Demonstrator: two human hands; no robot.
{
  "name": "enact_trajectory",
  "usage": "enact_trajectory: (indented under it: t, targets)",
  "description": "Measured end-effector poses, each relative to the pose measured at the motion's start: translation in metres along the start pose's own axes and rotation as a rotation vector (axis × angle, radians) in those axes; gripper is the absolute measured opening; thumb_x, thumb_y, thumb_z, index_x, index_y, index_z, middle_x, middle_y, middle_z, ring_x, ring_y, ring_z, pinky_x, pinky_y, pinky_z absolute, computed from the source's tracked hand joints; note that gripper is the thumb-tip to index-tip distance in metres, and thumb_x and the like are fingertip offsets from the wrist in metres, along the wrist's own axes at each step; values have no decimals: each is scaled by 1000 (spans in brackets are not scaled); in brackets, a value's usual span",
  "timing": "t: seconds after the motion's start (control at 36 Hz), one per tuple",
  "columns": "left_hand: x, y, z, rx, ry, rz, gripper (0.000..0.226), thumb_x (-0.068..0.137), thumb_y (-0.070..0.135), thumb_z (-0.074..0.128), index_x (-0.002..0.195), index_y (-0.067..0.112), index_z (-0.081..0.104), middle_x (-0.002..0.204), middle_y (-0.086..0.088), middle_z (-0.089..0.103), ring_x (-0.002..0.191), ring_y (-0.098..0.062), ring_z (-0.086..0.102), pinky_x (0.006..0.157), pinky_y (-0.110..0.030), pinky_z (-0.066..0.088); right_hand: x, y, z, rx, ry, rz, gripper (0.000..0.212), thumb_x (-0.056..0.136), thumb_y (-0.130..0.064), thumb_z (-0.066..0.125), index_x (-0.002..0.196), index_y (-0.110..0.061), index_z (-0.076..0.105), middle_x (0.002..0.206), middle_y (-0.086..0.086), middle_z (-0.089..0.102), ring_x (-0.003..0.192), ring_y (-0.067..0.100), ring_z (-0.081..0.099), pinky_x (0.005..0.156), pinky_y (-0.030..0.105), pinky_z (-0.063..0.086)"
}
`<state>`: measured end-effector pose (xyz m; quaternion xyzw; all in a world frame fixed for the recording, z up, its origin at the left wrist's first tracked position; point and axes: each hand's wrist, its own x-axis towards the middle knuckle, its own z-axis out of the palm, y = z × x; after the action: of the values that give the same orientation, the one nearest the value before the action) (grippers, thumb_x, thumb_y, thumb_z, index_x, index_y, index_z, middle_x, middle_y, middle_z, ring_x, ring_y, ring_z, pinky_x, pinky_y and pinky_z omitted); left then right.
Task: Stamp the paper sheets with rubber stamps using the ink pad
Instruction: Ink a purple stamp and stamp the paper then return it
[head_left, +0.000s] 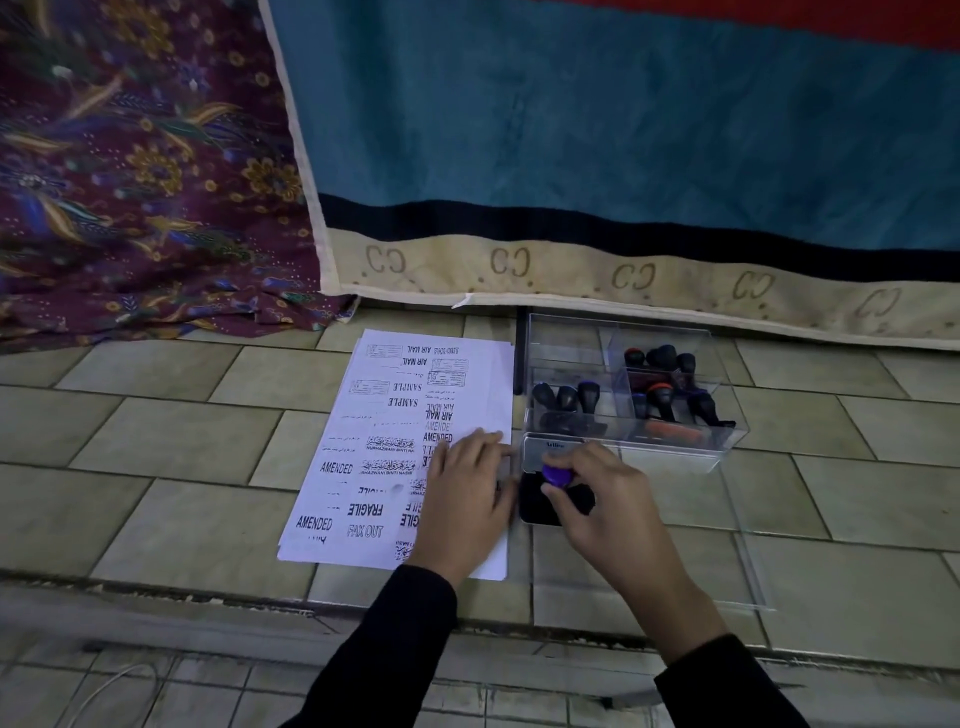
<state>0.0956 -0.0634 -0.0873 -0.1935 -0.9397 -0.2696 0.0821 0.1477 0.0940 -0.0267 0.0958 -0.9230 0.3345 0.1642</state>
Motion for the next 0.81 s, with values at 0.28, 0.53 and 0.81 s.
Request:
enact_trajectory:
  t: [0.28,0.53,0.81]
  targets:
    - [0,-1,0,-1,-24,-12,53,87,46,25,124,20,53,137,6,49,135,-12,33,116,-39,14,5,-4,2,-94,-17,33,20,73,-5,74,91,-9,67,86,0,63,72,6,55,70,8,40]
    - [8,-15,-22,-450,190,-174,23,94,19,52,116,24,57,124,10,55,119,-3,45,102,-30,38,12,-2,-6,35,-41,82,20,77,-11,73,95,-14,67,89,-3,64,76,10,64,72,14,52]
    - [24,-62,-26,112,150,-205,30,93,15,45,120,22,56,134,2,51,132,-20,39,112,-47,21,72,-18,31,52,-10,-21,25,82,-11,68,107,-8,65,99,10,64,79,18,63,77,27,53]
